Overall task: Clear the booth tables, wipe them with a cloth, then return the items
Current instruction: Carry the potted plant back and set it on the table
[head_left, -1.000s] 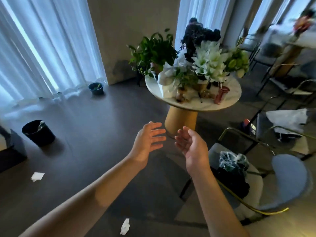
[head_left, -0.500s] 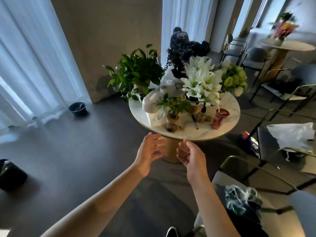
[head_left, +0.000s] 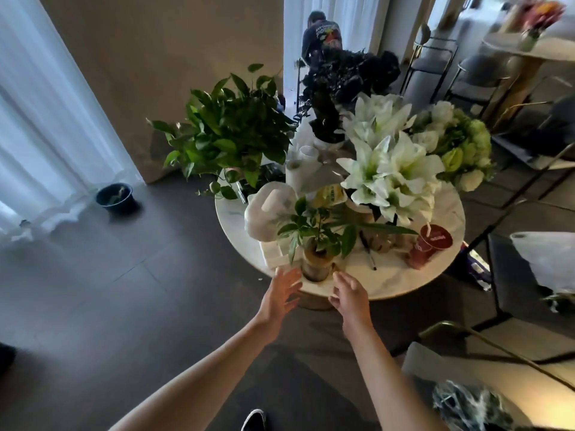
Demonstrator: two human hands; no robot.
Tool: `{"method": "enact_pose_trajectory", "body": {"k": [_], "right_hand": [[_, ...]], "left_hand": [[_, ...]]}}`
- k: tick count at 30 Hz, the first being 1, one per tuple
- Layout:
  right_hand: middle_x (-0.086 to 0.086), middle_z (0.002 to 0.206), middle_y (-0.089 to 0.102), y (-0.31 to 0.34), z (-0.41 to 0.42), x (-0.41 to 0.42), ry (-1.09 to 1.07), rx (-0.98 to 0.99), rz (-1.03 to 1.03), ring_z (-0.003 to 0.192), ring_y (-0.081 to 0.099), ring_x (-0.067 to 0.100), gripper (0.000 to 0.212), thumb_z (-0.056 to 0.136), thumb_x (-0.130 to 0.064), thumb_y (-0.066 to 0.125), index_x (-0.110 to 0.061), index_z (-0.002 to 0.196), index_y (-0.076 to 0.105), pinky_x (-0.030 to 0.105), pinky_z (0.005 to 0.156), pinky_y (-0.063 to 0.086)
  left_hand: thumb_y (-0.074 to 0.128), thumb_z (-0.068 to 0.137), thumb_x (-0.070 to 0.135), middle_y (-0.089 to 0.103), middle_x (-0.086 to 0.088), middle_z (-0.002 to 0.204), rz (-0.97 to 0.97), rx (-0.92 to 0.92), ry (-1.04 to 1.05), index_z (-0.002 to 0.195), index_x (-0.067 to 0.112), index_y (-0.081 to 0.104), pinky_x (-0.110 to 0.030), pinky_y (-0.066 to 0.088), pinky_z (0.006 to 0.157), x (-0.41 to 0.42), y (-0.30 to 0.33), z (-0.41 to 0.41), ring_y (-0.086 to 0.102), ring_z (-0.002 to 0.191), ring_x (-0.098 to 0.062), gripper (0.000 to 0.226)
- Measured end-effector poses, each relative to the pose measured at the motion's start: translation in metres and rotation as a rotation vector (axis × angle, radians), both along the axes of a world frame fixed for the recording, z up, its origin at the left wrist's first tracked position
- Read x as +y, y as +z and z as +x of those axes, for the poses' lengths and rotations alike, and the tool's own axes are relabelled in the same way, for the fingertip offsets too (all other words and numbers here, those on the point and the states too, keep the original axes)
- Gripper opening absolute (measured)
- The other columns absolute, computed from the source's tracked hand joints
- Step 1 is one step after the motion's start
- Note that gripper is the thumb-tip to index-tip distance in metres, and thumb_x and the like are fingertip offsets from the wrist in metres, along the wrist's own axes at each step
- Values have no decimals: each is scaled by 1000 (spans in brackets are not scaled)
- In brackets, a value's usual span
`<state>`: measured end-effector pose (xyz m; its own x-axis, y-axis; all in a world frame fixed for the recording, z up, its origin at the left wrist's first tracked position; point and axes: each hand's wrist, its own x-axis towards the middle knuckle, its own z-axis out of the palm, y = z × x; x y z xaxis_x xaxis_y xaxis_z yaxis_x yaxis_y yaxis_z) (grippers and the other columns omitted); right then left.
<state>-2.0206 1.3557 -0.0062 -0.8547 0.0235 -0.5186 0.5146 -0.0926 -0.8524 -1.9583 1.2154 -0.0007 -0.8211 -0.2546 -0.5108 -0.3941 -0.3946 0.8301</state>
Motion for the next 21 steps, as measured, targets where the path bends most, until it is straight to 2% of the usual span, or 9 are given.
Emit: {"method": "enact_pose_trajectory", "body": {"k": [2, 5, 8, 11, 13, 15, 18, 19, 21], "right_hand": [[7, 129, 61, -17, -16, -11, -27, -13, 38, 111, 59, 20, 38, 99, -28, 61, -13, 133, 58, 35, 86, 54], [8, 128, 60, -35, -33, -25, -95, -55, 33, 112, 57, 25, 31, 102, -23, 54, -12, 130, 59, 44, 94, 51], [18, 129, 61, -50, -48, -38, -93, -3, 66, 114, 58, 34, 15, 103, -19, 53, -13, 111, 63, 50, 102, 47], [3, 138, 54, -61, -62, -48, -41, 8, 42, 123, 51, 18, 25, 104, -25, 50, -25, 130, 51, 46, 112, 41], [-5, 138, 47, -65, -69, -53, -35, -52, 5, 126, 45, 16, 37, 105, -29, 48, -26, 142, 44, 43, 113, 40], [-8, 140, 45, -74, -73, -55, -28, -84, -21, 130, 43, 17, 47, 104, -34, 47, -26, 150, 38, 44, 113, 39], [-7, 146, 47, -83, -74, -55, -10, -51, 30, 133, 45, 19, 44, 103, -41, 50, -31, 145, 43, 48, 114, 38], [-6, 145, 49, -86, -72, -55, -18, -22, 53, 133, 46, 19, 41, 101, -44, 51, -34, 141, 45, 48, 114, 38], [-5, 145, 50, -90, -69, -54, -38, 74, 115, 135, 46, 20, 47, 97, -48, 54, -31, 140, 47, 47, 116, 36]], "left_hand": [[22, 107, 51, 56, 1, 142, 7, -40, -68, 145, 19, 51, -30, 44, 92, -4, -23, -17, 52, 131, -18, 57], [33, 106, 48, 53, 2, 142, 39, -92, -119, 146, 19, 50, -33, 37, 107, -4, -44, -39, 48, 135, -18, 51], [40, 105, 48, 49, 9, 143, 28, -95, -107, 146, 30, 44, -31, 32, 112, -6, -67, -59, 44, 132, -10, 45], [32, 109, 40, 42, 19, 144, -19, -35, -77, 141, 40, 34, -25, 28, 111, -6, -86, -77, 37, 134, -2, 32], [29, 110, 35, 42, 24, 140, -37, -18, -77, 138, 42, 32, -27, 27, 113, -7, -91, -85, 35, 136, -2, 29], [34, 108, 43, 46, 15, 147, -49, -13, -99, 143, 37, 40, -36, 29, 119, -9, -94, -93, 38, 140, -9, 36], [43, 90, 68, 49, 8, 151, -97, 4, -161, 152, 31, 41, -41, 31, 120, -11, -98, -97, 42, 141, -11, 71], [42, 93, 63, 47, 9, 151, -129, 12, -188, 151, 34, 41, -39, 31, 120, -11, -93, -97, 40, 141, -10, 65], [39, 106, 42, 44, 10, 148, -181, 34, -209, 138, 46, 42, -37, 31, 119, -11, -85, -94, 38, 142, -11, 32]]}}
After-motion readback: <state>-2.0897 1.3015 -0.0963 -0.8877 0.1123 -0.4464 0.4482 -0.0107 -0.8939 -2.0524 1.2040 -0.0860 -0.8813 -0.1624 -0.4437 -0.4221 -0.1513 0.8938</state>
